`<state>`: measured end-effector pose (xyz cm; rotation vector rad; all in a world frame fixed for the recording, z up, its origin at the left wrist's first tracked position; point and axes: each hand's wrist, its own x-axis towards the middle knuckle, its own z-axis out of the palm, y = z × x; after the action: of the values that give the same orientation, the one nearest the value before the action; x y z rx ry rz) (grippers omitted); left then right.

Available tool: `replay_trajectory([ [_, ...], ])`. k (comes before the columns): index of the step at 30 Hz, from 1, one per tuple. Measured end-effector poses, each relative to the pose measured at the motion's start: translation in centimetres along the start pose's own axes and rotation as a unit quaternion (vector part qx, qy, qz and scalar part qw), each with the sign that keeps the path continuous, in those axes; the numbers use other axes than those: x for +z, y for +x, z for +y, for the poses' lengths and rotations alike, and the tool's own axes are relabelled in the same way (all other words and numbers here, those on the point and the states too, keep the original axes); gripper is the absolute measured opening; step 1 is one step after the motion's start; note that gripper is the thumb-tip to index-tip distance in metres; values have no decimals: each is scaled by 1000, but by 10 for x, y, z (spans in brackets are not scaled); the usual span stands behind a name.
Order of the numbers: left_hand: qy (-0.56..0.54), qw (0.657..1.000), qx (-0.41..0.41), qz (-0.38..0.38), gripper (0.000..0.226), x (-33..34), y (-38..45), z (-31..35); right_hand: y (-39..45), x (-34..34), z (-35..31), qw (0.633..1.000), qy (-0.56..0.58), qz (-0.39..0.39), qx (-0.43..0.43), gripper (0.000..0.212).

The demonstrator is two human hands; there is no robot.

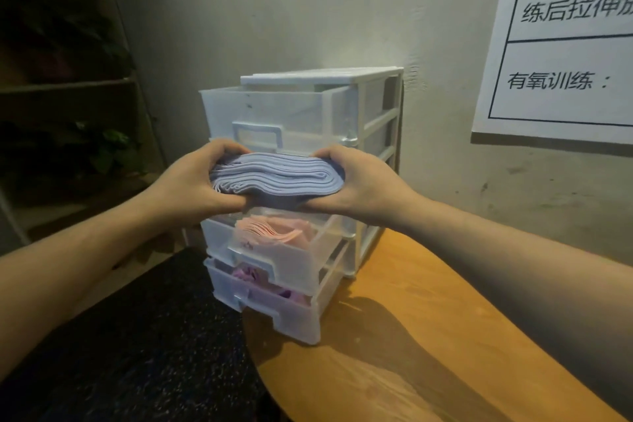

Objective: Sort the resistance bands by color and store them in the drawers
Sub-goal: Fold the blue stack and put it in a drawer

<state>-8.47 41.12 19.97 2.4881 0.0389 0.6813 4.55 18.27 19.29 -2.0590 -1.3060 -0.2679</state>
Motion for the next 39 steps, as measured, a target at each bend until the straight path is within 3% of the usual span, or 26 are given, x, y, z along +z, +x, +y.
replay_trajectory([
  [15,-3,999,27,-29,61,15,67,-20,35,-6,31,995,-98,13,28,69],
  [22,-3,994,-19,-105,53,16,89,-27,46,-4,37,978,-200,10,57,71],
  [29,-5,981,-44,-189,50,23,92,-27,37,3,42,978,-208,5,28,69],
  [35,24,994,19,-109,55,20,91,-28,41,3,35,982,-186,6,40,69],
  [39,29,984,10,-178,54,22,93,-29,37,5,31,975,-218,-17,49,64],
])
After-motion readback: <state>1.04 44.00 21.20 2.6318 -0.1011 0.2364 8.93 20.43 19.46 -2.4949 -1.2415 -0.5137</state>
